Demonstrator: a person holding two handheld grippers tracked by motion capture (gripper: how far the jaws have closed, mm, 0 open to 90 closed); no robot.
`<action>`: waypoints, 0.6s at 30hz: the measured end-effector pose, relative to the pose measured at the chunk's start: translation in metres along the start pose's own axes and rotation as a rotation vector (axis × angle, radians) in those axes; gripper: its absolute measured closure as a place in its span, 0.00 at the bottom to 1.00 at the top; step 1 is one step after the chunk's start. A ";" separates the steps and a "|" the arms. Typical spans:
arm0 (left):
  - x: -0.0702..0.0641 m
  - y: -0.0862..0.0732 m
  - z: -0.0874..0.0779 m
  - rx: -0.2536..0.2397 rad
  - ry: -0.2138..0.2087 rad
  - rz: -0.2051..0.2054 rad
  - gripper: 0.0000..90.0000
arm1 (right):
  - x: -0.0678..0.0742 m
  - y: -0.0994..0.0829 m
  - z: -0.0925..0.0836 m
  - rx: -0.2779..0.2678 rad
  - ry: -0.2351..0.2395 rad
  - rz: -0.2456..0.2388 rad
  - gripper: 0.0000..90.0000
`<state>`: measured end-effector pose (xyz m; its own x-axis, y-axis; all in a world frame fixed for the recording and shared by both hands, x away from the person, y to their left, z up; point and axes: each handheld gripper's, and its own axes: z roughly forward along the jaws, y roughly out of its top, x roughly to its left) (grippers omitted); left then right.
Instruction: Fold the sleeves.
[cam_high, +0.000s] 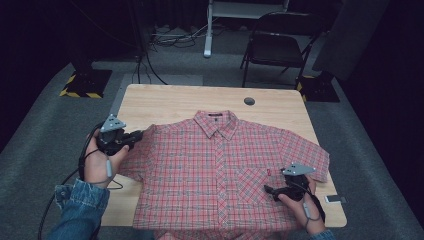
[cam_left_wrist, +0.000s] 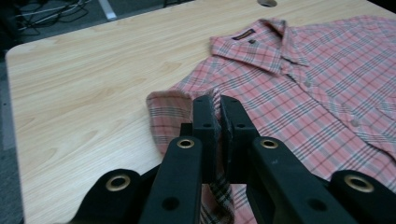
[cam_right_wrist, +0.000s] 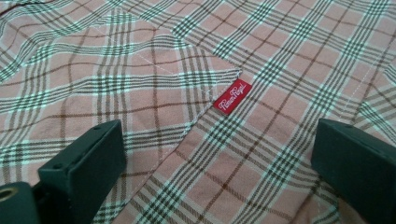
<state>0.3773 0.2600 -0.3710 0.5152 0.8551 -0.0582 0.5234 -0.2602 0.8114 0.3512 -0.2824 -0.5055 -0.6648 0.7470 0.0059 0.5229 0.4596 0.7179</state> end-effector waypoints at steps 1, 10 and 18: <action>-0.002 0.002 0.001 -0.005 -0.006 0.002 0.95 | 0.000 0.000 0.000 0.000 0.000 0.000 0.03; -0.019 0.017 0.019 0.000 -0.082 0.014 0.95 | 0.000 0.000 0.000 0.000 0.001 -0.001 0.03; -0.036 0.020 0.041 0.004 -0.151 0.016 0.95 | 0.000 0.000 0.000 0.000 0.001 -0.001 0.03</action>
<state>0.3972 0.2057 -0.3772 0.6199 0.7734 -0.1324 0.5167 -0.2753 0.8107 0.3515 -0.2824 -0.5055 -0.6663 0.7457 0.0058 0.5221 0.4609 0.7177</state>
